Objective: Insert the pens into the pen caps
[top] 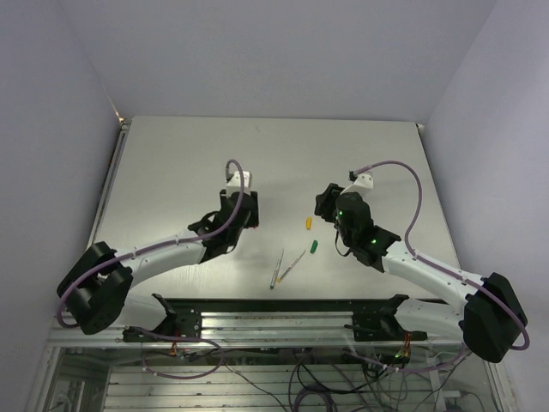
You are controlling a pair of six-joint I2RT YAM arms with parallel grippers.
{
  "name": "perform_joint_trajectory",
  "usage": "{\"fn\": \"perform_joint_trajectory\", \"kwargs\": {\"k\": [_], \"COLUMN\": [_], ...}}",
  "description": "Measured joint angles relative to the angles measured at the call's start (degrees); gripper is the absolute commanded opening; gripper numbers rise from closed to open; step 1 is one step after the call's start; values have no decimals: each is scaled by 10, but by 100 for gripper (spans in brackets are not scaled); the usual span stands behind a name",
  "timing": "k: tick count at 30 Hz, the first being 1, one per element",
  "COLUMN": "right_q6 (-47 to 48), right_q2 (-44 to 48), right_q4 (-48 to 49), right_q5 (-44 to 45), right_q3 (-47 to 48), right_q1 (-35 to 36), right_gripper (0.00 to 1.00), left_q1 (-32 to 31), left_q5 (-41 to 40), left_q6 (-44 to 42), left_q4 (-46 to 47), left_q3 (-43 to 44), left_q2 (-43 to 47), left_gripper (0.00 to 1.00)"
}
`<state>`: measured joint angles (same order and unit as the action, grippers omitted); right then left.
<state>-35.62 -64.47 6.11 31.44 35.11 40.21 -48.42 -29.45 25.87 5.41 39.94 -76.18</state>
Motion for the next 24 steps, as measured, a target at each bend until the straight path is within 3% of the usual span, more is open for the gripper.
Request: {"fn": "perform_joint_trajectory", "kwargs": {"k": [13,24], "right_q6": [-49,-74], "right_q2": [24,39], "right_q4": [-77,-77], "right_q5": [10,-6], "right_q3": [-60,-73], "right_q1": [0,0], "right_gripper": [43,44], "left_q1": [-107,-152], "left_q5": [82,98], "left_q6": [-14,-8], "left_q4": [-113,-124], "left_q3": [-17,-14], "left_q2": [30,-32], "left_gripper": [65,66]}}
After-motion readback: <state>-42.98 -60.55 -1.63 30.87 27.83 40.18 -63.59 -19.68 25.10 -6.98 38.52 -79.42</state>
